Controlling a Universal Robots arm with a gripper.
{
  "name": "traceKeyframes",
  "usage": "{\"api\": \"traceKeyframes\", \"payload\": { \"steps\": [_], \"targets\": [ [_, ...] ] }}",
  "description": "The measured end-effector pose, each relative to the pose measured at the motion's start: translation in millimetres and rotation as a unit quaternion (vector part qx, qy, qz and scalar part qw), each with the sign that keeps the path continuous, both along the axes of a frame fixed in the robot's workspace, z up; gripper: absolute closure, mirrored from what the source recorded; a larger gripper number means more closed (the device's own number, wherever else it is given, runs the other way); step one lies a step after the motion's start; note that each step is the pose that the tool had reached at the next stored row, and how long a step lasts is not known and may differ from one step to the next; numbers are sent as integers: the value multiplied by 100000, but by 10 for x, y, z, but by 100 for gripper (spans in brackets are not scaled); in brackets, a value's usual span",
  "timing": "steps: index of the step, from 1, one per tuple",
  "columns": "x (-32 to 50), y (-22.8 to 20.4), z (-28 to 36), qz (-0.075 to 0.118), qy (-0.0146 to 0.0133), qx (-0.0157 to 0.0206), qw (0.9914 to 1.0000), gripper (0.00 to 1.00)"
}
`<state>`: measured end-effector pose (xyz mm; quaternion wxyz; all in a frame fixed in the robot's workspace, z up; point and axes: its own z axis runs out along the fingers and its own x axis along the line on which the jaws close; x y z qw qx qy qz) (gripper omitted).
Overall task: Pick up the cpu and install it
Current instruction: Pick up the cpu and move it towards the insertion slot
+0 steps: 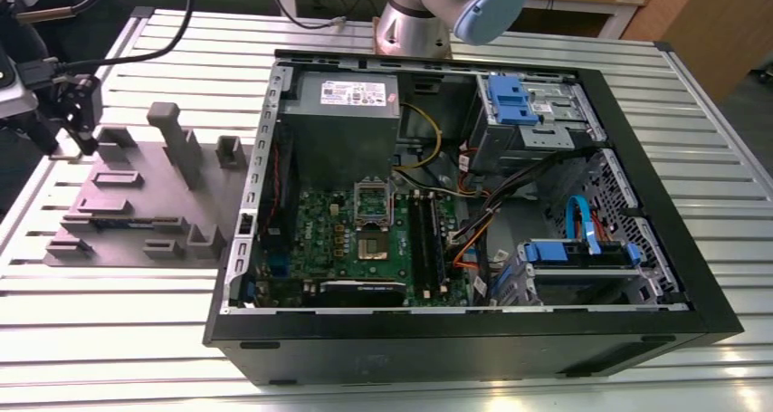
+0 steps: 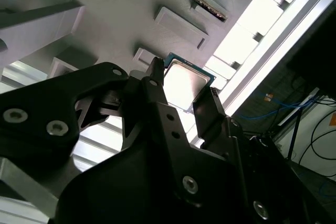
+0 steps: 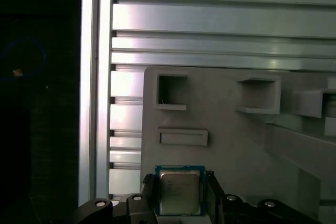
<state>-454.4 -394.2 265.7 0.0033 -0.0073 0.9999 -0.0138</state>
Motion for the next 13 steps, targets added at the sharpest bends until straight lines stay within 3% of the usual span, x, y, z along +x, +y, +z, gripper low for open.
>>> {"api": "traceKeyframes", "payload": {
  "steps": [13],
  "targets": [
    [0,0,111,1,-5,4,100000,53]
  ]
}}
